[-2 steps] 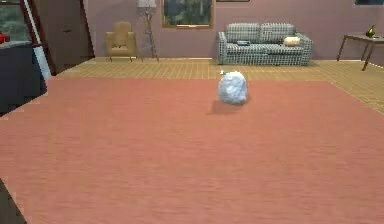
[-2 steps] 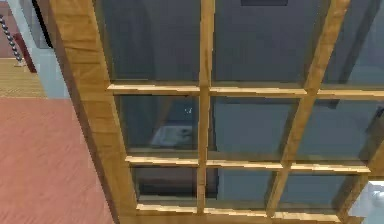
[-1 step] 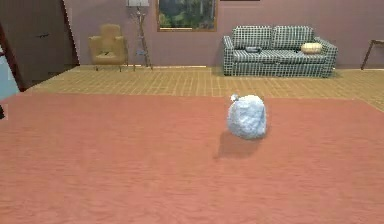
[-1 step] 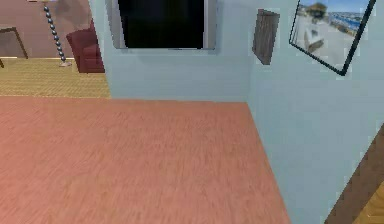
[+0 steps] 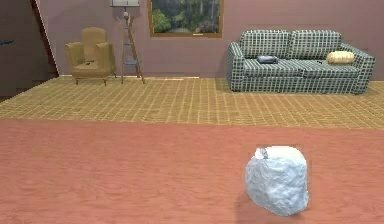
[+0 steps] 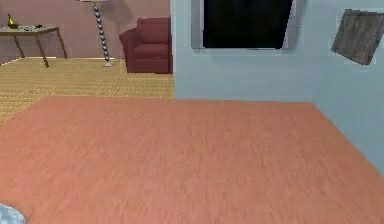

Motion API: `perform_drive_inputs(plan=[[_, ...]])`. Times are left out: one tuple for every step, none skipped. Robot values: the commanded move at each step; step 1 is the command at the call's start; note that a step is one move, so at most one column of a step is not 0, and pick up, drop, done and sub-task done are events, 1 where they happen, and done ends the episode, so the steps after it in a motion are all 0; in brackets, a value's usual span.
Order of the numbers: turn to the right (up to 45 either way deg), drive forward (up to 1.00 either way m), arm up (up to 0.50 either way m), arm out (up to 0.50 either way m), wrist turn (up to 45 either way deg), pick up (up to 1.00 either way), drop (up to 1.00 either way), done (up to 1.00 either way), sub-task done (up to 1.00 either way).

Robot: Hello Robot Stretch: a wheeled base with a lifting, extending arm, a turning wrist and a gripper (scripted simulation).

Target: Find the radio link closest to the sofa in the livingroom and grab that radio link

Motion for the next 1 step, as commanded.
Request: perform_drive_inputs(plan=[[3.0,0.0,0.0,0.0,0.0,0.0,0.0,0.0,0.0]])
